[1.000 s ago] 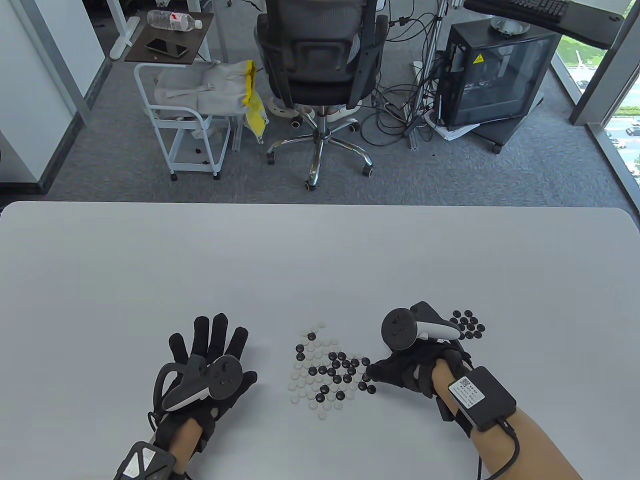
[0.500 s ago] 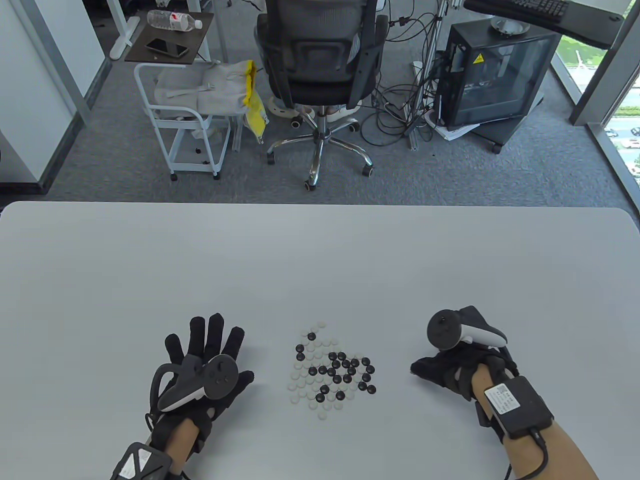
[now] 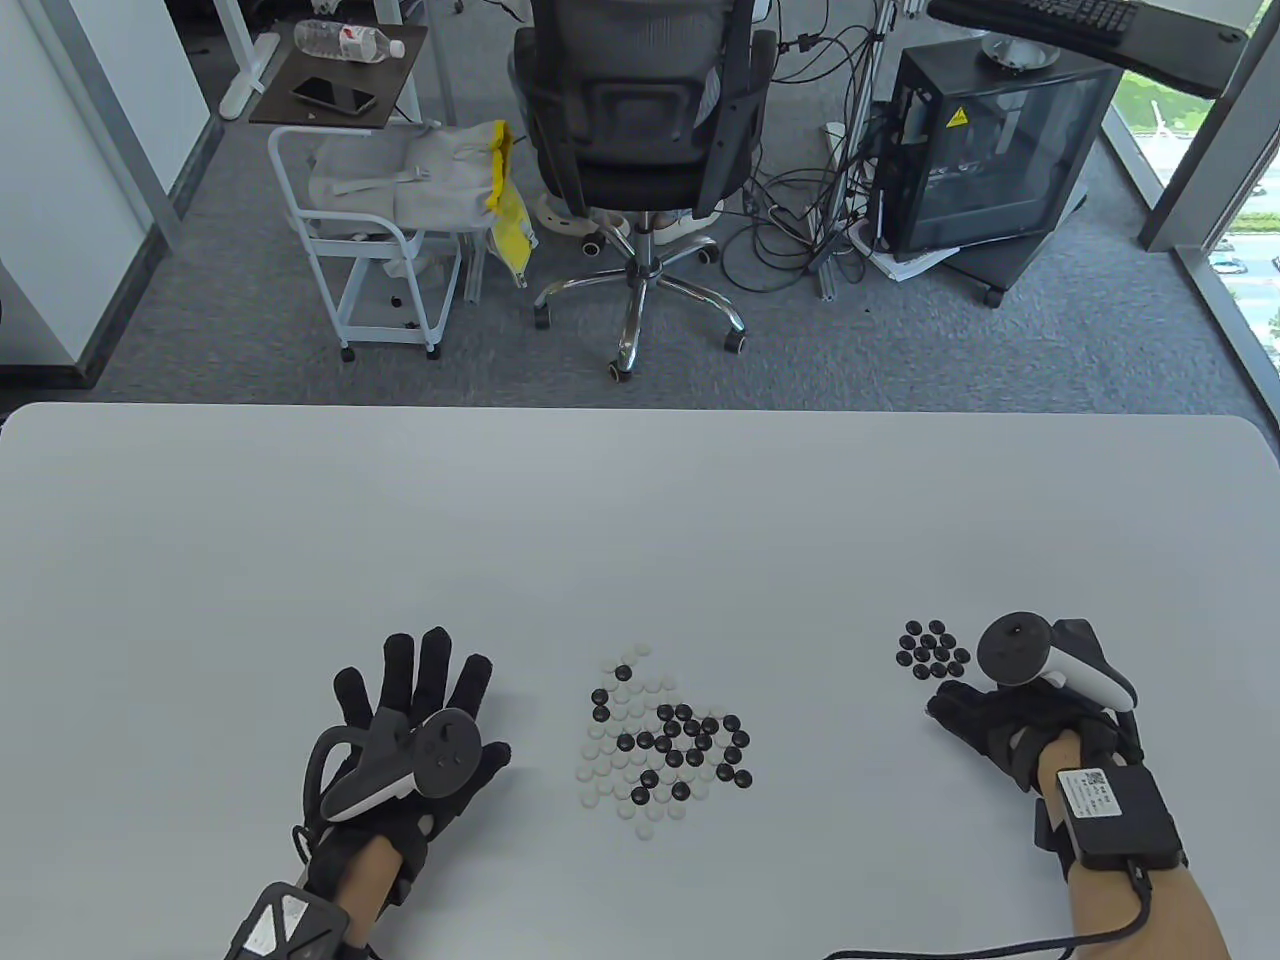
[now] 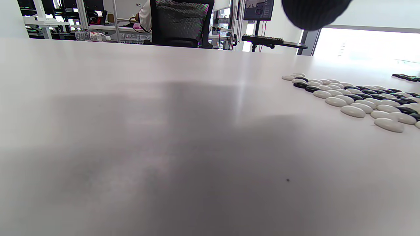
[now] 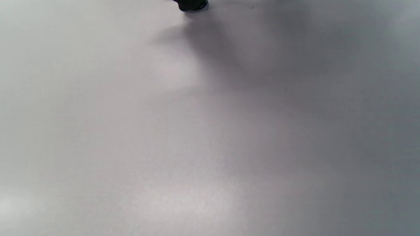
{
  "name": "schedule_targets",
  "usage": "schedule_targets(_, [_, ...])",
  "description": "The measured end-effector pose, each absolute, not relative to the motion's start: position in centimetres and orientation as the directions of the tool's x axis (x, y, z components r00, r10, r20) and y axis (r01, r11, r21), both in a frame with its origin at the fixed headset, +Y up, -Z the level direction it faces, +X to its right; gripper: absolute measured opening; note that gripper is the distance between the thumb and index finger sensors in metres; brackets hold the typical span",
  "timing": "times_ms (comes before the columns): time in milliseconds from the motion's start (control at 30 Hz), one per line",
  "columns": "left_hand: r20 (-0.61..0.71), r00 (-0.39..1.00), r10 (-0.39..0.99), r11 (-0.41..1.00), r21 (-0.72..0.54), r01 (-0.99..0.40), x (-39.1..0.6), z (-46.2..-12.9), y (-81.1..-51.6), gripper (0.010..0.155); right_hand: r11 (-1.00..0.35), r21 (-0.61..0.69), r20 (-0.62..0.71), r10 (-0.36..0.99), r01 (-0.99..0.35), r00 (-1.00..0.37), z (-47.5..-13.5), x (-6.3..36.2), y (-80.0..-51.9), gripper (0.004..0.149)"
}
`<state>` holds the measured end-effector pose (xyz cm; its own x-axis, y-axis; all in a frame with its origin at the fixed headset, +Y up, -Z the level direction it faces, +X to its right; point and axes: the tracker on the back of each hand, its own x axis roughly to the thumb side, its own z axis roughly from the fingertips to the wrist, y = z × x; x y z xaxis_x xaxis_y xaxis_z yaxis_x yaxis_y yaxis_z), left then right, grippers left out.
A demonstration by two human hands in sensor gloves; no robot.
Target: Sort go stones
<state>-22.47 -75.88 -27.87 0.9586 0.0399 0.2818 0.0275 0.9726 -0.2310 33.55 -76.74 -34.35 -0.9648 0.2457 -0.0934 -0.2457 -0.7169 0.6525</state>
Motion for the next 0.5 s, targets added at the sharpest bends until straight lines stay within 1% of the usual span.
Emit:
schedule_targets(267, [0.286, 0.958, 0.034, 0.972, -0.233, 0.035, -22.3, -27.9, -75.9, 0.085, -0.73, 0.628, -0.122, 0.248, -0.269, -0.961, -35.1, 33.7, -76.9, 0.066])
schedule_targets(367, [0.286, 0.957, 0.036, 0.972, -0.231, 0.032, -22.3, -27.9, -75.8, 0.085, -0.729, 0.605, -0.148, 0.294, -0.321, -0.944, -35.4, 33.8, -76.3, 0.069])
schedule_targets(500, [0.286, 0.957, 0.041, 0.974, -0.226, 0.025, -22.3, -27.9, -75.7, 0.085, -0.742, 0.565, -0.112, 0.365, -0.362, -0.924, -35.5, 32.8, -74.7, 0.069])
